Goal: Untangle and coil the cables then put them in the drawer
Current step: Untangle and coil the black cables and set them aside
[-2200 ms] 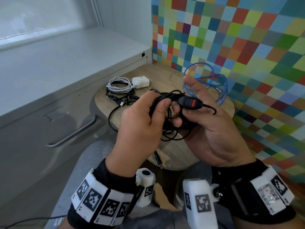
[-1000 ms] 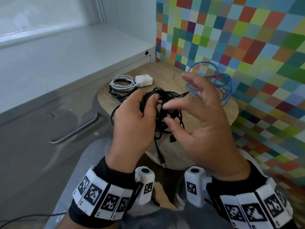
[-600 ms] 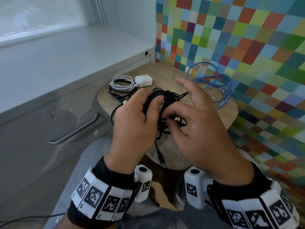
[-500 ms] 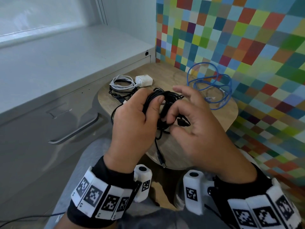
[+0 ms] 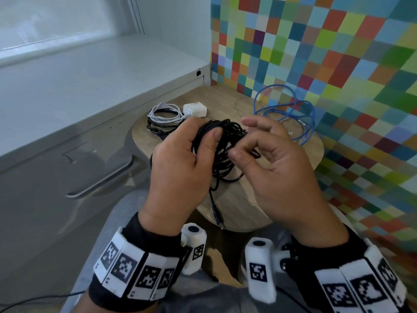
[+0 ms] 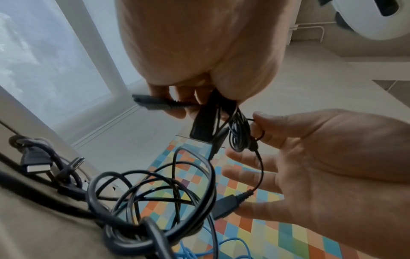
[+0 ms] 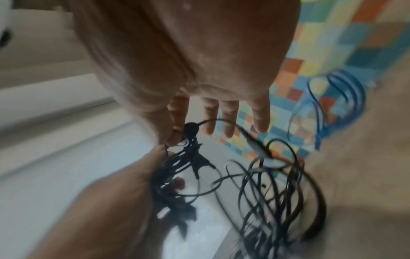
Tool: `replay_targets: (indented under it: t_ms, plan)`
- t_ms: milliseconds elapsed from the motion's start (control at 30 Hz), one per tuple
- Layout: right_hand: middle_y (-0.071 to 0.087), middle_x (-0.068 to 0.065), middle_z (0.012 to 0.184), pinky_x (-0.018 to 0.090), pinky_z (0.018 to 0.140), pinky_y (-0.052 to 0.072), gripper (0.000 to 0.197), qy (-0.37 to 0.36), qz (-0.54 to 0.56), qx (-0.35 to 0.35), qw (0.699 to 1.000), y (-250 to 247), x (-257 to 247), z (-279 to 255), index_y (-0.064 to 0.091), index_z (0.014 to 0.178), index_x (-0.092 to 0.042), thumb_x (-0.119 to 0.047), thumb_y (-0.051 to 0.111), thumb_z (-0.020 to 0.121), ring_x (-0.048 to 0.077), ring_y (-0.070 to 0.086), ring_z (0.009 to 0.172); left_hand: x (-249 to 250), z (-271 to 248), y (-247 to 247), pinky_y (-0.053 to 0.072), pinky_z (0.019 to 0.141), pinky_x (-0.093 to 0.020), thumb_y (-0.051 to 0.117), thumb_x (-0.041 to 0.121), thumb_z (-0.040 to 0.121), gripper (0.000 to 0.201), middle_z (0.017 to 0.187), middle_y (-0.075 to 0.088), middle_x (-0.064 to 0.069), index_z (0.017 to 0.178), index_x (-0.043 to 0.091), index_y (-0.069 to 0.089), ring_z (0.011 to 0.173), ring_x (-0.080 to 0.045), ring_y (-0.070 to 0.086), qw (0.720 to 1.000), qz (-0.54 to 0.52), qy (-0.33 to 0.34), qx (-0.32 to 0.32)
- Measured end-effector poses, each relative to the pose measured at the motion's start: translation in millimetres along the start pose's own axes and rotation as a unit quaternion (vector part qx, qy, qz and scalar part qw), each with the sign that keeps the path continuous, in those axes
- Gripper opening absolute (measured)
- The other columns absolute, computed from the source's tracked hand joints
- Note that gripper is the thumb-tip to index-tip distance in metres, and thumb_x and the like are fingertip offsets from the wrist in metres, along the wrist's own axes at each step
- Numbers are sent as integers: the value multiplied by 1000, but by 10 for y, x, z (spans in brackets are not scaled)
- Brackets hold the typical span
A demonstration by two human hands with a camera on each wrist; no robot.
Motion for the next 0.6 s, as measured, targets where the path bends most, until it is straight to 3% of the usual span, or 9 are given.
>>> replay_targets:
  t_ms: [67, 133, 167, 233, 367, 433, 500, 533, 600]
  plan:
    - [60, -2, 128, 35, 106, 49, 11, 28, 94, 37, 995, 4, 58, 8, 73, 80, -25, -22, 75, 91, 7, 56, 130, 5, 18, 6, 45, 62, -21, 58, 31, 102, 20, 77, 62, 12, 97, 15, 67, 72, -6, 58, 1000, 8, 6, -2]
    - [65, 0, 120, 47, 106, 50, 10, 37, 137, 87, 986, -22, 91, 21, 75, 79, -30, -26, 75, 88, 15, 61, 124, -22, 20, 20, 44, 68, -16, 59, 31, 102, 21, 84, 62, 9, 99, 14, 70, 78, -4, 57, 1000, 20, 6, -1]
    - [66, 0, 117, 47, 105, 52, 12, 36, 157, 110, 981, -48, 97, 26, 76, 78, -33, -26, 75, 88, 18, 62, 122, -47, 17, 22, 41, 71, -10, 59, 32, 101, 22, 89, 60, 7, 101, 14, 72, 83, -1, 55, 1000, 27, 2, 3]
    - [65, -1, 116, 39, 103, 53, 18, 41, 210, 121, 969, -81, 104, 35, 77, 75, -34, -22, 72, 88, 19, 63, 121, -103, 12, 11, 37, 76, -5, 59, 35, 99, 25, 94, 55, 6, 101, 15, 73, 89, 6, 50, 999, 27, -22, 14]
    - [65, -7, 120, 32, 102, 47, 13, 33, 271, -6, 962, -35, 33, 22, 73, 77, -32, -29, 68, 89, 15, 58, 129, -139, 29, -3, 37, 67, -11, 58, 34, 102, 22, 82, 55, 8, 88, 19, 64, 75, -3, 52, 999, -2, -46, 18]
    - [64, -4, 123, 27, 104, 43, 14, 30, 199, -60, 978, -37, -12, 12, 69, 77, -30, -37, 65, 88, 8, 58, 125, -146, 20, -3, 38, 59, -22, 57, 33, 104, 27, 73, 55, 6, 85, 14, 62, 65, -7, 48, 998, -30, -59, 11]
    - [60, -10, 123, 22, 106, 38, 25, 33, 28, -72, 996, -60, 6, 15, 64, 74, -29, -53, 65, 83, 4, 56, 124, -129, 5, -9, 38, 55, -21, 58, 31, 104, 27, 67, 55, 5, 85, 12, 62, 60, -6, 48, 997, -43, -61, 5]
    - [57, -16, 121, 25, 108, 37, 30, 31, -59, -64, 996, -68, 15, 15, 61, 72, -31, -60, 64, 80, 5, 54, 124, -111, -7, -3, 38, 55, -18, 58, 31, 104, 25, 66, 56, 6, 86, 13, 63, 60, -5, 49, 997, -47, -59, -2]
    - [51, -22, 119, 44, 110, 39, 32, 14, -172, -52, 984, -47, 9, 10, 58, 71, -34, -64, 58, 81, 10, 51, 124, -73, -19, 9, 39, 57, -15, 59, 30, 103, 19, 68, 58, 13, 88, 20, 63, 63, -3, 54, 997, -47, -55, -11]
Point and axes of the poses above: each hand's wrist, its own z-axis towards the middle knuckle, its own y-axis out of the palm, x = y × z, the point moved 6 cm from there along z, towards the middle knuckle
